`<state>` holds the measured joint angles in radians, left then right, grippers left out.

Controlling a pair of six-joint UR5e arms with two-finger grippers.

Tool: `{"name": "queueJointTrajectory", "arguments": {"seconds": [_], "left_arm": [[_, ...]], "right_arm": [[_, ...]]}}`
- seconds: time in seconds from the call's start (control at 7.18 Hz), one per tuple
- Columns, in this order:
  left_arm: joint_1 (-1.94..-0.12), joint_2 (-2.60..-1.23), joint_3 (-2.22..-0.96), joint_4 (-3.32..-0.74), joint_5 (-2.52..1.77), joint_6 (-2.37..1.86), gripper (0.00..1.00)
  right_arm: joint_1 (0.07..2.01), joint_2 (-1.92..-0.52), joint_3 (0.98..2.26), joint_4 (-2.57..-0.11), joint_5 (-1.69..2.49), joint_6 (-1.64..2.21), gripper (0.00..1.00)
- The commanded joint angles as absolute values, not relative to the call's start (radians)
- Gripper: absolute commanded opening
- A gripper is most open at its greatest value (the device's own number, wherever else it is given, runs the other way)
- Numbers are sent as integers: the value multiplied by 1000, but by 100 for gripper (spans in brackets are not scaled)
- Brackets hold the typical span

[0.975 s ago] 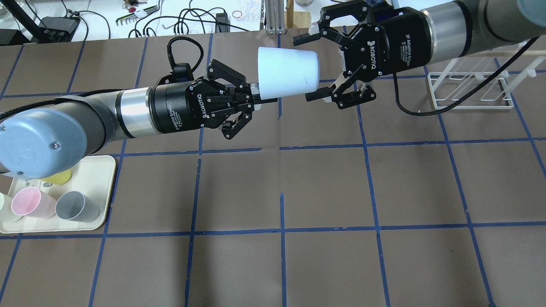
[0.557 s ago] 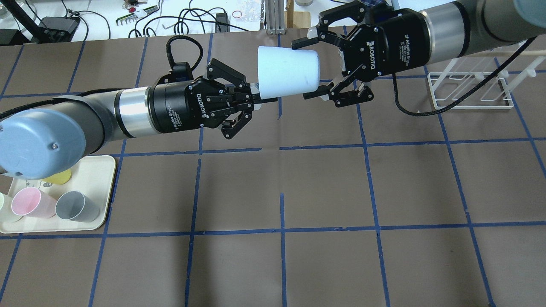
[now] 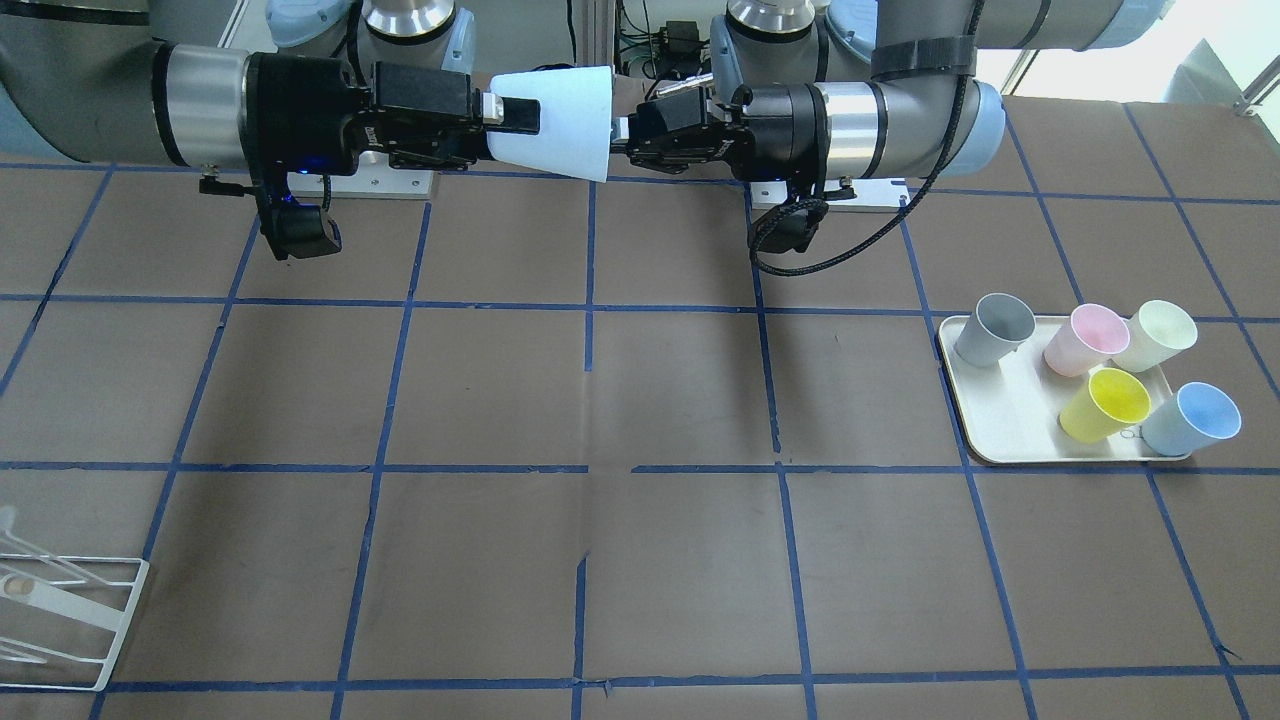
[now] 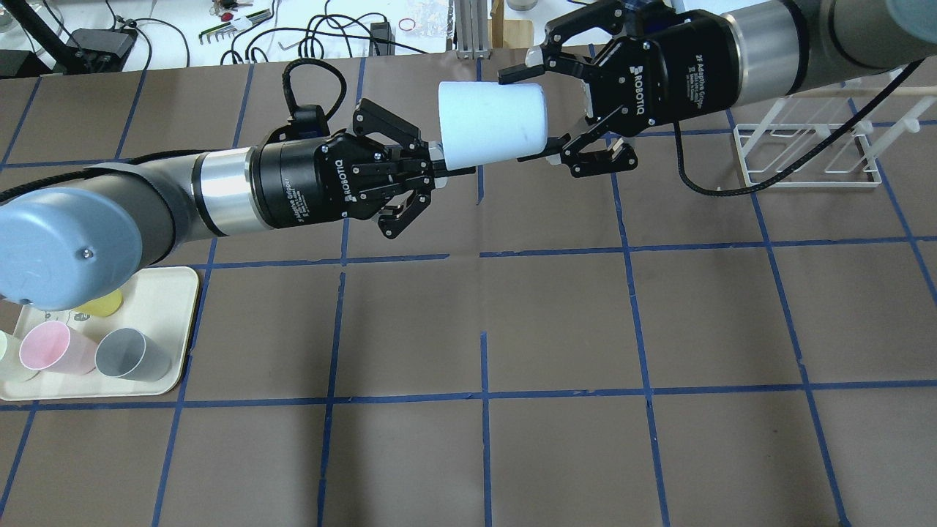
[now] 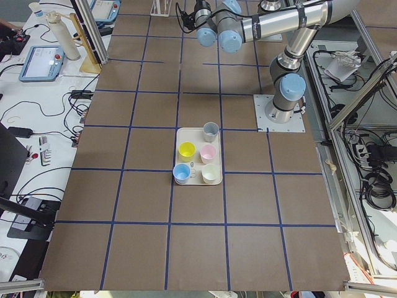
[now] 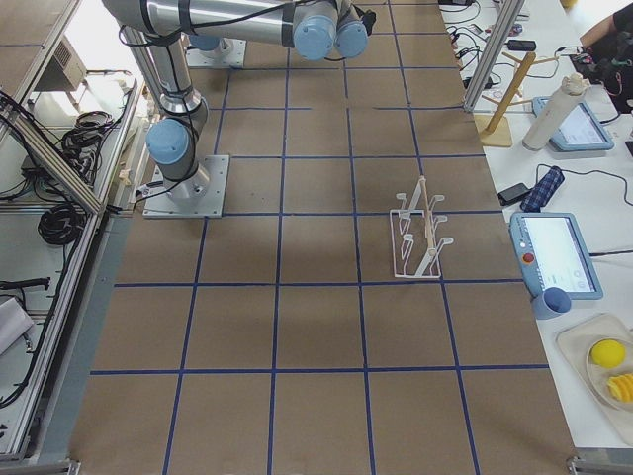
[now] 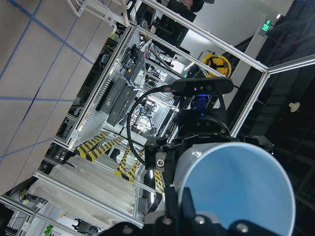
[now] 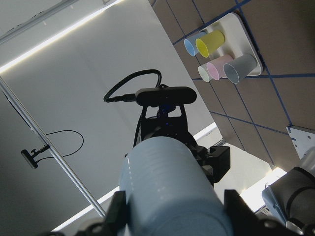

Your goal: Transfer IKEA cup to right arm and place on rack

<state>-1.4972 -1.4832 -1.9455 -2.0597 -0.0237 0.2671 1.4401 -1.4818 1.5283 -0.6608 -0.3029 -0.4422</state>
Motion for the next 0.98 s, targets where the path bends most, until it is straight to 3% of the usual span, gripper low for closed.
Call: {"name": "queueJointTrajectory", "arguments": {"seconds": [0.0,0.14,0.28,0.42,0.84], "left_arm": [[-1497,-1482,-1945,-2059,-23,267,0],[-1497,-1482,-1942,-2060,-18,267,39],[-1497,-1482,-1937,-2060,-14,250,88],[-1496,-1482,-1933,-2056,-11,212,96],[-1436,-1480,-1898,-1952,220,125,96]], "right_arm": [[1434,-1482,1523,-660,-302,-437,40],[1434,-1482,1523,-661,-302,-437,40],[1433,-1482,1522,-661,-302,-437,38],[1433,-1482,1522,-661,-302,-437,36],[1387,-1479,1496,-667,-311,-434,33]]}}
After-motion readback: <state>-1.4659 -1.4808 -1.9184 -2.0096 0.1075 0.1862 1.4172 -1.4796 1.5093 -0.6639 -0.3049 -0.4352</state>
